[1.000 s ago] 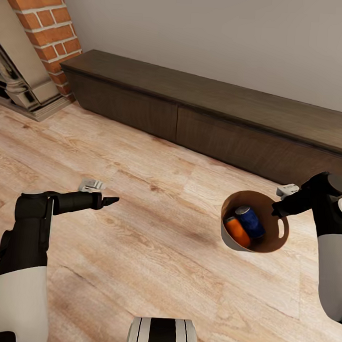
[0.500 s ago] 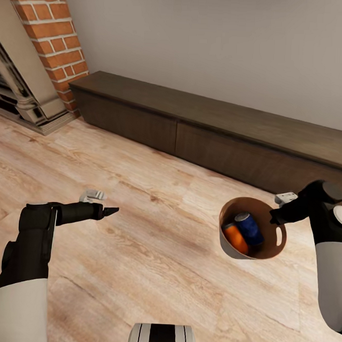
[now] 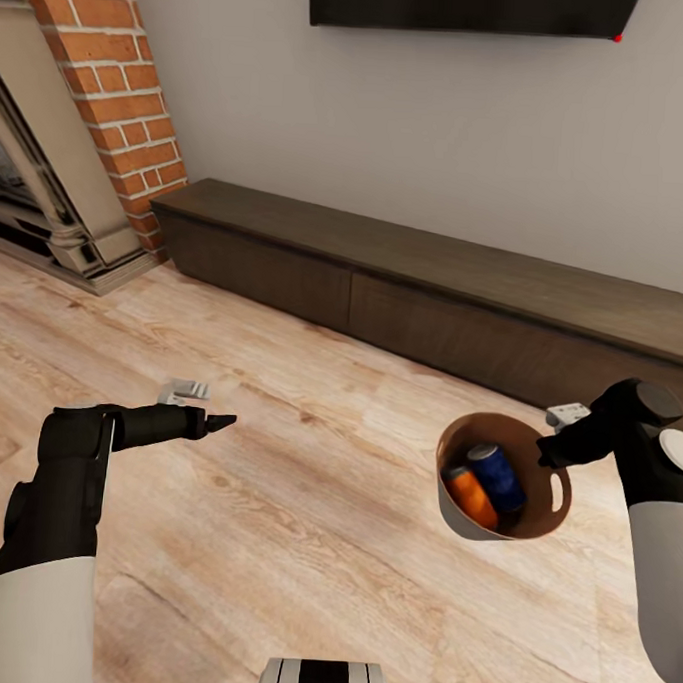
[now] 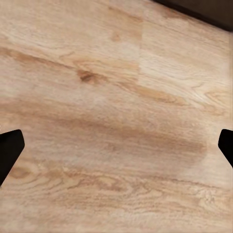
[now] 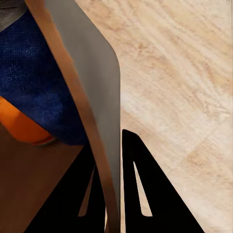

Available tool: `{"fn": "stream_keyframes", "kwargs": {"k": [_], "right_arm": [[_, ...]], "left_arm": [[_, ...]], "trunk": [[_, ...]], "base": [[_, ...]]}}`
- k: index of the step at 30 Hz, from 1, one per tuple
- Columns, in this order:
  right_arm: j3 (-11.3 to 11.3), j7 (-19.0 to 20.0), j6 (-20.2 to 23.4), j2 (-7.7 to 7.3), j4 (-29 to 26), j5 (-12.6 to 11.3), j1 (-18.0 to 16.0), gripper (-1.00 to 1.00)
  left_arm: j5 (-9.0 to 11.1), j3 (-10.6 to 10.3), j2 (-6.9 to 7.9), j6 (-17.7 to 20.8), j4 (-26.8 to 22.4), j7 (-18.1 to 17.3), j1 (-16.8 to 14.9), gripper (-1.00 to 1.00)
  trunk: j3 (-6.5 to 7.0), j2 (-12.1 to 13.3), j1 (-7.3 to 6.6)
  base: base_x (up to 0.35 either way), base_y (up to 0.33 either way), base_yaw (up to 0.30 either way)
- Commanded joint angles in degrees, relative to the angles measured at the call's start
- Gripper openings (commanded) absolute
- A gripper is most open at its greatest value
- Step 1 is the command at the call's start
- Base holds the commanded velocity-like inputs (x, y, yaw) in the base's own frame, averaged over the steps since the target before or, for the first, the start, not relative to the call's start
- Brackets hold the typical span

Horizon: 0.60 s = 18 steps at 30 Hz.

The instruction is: Put the three can of soda from the living room inside the tash can in the kitchen.

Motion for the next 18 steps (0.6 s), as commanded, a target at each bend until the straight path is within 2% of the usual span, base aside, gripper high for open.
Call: {"fn": "stream_keyframes", "kwargs": {"k": [1, 6, 18], "right_arm": [[0.0, 0.4, 0.3, 0.02, 0.0, -0.3, 0.1, -1.0], [0.0, 0.4, 0.6, 0.03, 0.2, -0.2, 0.5, -1.0], [-0.1, 0.4, 0.6, 0.02, 0.3, -0.3, 2.7, -1.0]], "left_arm": [[0.0, 0.0, 0.01, 0.2, 0.0, 0.0, 0.0, 1.0], [0.1, 0.0, 0.03, 1.7, -0.2, 0.0, 0.0, 1.0], [0.7, 0.1, -0.04, 1.9, -0.3, -0.2, 0.1, 1.0]], "trunk": [[0.25, 0.0, -0.02], [1.39, 0.1, -0.15], [1.4, 0.1, -0.15]], "base": [[0.0, 0.0, 0.0], [0.0, 0.0, 0.0], [0.0, 0.0, 0.0]]}}
